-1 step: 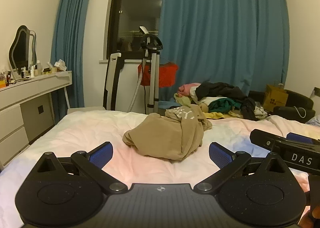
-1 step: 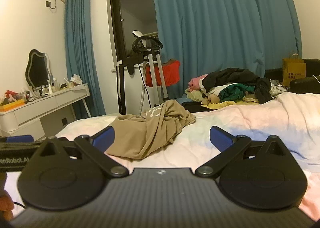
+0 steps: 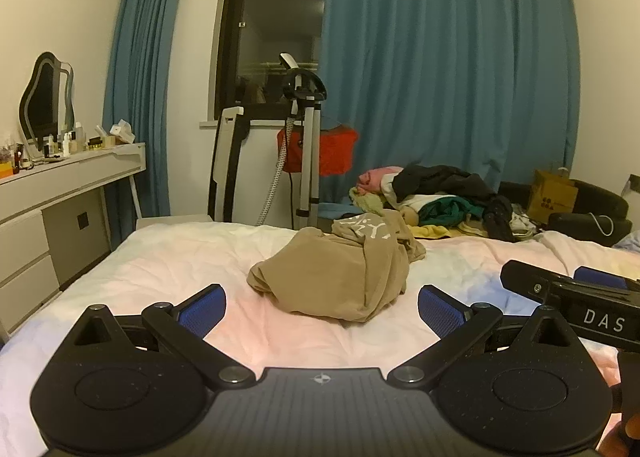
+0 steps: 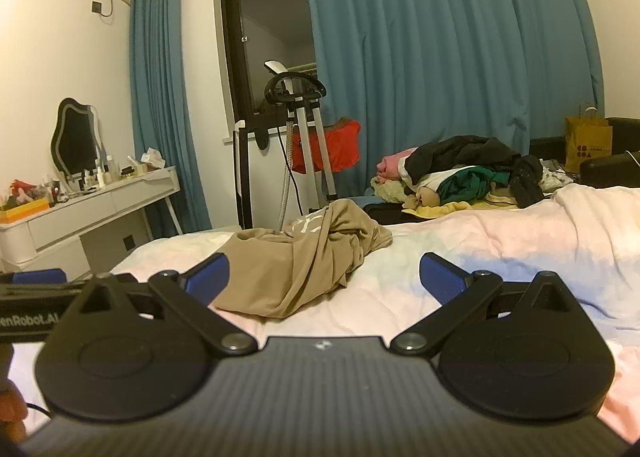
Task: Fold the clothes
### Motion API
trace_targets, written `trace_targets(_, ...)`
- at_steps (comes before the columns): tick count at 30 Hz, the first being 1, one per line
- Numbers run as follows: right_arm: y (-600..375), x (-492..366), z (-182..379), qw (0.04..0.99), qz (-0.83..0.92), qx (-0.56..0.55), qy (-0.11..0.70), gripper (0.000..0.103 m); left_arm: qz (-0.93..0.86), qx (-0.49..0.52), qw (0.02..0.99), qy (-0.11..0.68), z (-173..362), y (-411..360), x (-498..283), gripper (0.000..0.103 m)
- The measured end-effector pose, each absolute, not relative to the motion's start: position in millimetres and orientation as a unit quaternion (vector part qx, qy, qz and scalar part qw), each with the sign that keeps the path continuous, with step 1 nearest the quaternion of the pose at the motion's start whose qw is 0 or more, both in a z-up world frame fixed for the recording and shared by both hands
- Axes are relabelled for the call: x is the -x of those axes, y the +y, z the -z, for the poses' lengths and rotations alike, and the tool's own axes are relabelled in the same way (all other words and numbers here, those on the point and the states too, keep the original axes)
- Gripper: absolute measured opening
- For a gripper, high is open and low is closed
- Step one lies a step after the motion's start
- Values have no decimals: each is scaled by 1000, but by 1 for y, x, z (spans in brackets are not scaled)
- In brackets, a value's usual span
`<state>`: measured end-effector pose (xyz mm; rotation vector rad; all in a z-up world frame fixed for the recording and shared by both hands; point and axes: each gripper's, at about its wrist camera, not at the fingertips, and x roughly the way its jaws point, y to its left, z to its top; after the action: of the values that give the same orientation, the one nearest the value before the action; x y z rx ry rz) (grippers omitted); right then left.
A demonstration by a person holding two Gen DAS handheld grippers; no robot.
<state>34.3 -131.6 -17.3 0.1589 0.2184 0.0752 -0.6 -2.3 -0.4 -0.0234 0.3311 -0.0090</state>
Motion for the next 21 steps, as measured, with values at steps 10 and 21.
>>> trace_targets(10, -131, -34, 19, 992, -32, -74, 97, 103, 14, -3, 988, 153, -6, 14, 8, 103)
trace_targets(21, -135, -35, 20, 992, -19, -75, 97, 103, 5, -2, 986, 164, -11, 53, 12, 103)
